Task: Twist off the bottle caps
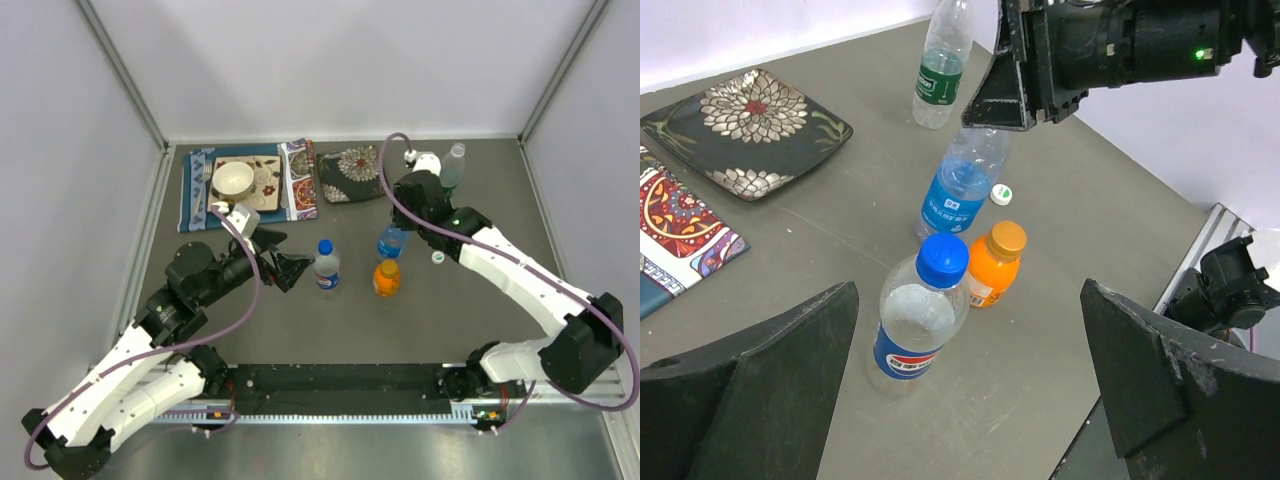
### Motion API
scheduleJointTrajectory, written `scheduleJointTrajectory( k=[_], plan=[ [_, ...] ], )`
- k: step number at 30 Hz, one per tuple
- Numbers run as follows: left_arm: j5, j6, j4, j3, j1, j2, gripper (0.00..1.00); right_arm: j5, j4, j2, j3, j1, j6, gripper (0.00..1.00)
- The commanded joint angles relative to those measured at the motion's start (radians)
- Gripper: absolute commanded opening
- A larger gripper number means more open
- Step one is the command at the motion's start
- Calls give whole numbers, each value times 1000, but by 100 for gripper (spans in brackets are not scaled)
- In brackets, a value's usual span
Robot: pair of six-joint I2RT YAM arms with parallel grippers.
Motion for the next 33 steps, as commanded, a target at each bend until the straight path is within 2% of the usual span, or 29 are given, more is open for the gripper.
scheduleJointTrajectory(
  k=[1, 6, 9, 10, 11, 12, 13, 14, 18, 20, 21, 22, 25, 26, 27, 28, 29, 30, 33],
  plan=[
    [-1, 1, 35, 28, -4, -1, 98, 3, 34, -100, 60, 6, -11, 29],
    [-44, 27, 33, 82, -3, 33, 98, -16, 7, -150, 192, 7, -37, 24],
    [-104, 70, 21, 154, -1, 69, 98, -142, -2, -161, 292, 7, -39, 18],
    [-136, 74, 12, 207, -3, 82, 98, -207, -10, -154, 325, -6, -38, 5],
    [-154, 74, -23, 242, -3, 123, 98, -288, -30, -116, 414, -20, -19, 0],
    [-238, 65, -46, 282, 5, 149, 99, -389, -82, -94, 462, -28, -4, 0],
    [-247, 64, -69, 362, 11, 175, 99, -425, -108, -77, 503, -31, 11, 0],
    [-247, 59, -94, 400, 20, 216, 99, -451, -119, -60, 555, -33, 28, 0],
    [-169, -1, -88, 561, 103, 280, 99, -514, -114, -87, 585, -34, 68, 0],
    [-63, -42, -83, 608, 149, 319, 99, -554, -101, -98, 594, -37, 84, 0],
    [-19, -92, -65, 640, 202, 332, 99, -642, -93, -101, 597, -40, 87, 0],
    [137, -117, -42, 651, 229, 349, 99, -699, -73, -98, 600, -42, 85, 0],
    [381, -202, 91, 666, 276, 410, 99, -798, -72, -98, 610, -45, 97, 0],
    [571, -220, 133, 663, 276, 439, 99, -815, -70, -100, 600, -51, 101, 0],
    [641, -257, 173, 649, 276, 451, 99, -842, -65, -103, 593, -54, 108, 0],
    [690, -272, 258, 636, 276, 459, 98, -867, -52, -118, 561, -59, 128, 0],
    [759, -277, 276, 620, 276, 456, 98, -899, 8, -126, 536, -68, 143, 0],
    [779, -265, 280, 591, 276, 453, 98, -965, 45, -140, 512, -82, 162, 0],
    [819, -240, 291, 533, 276, 419, 98, -1027, 143, -167, 445, -88, 214, 0]
  ],
)
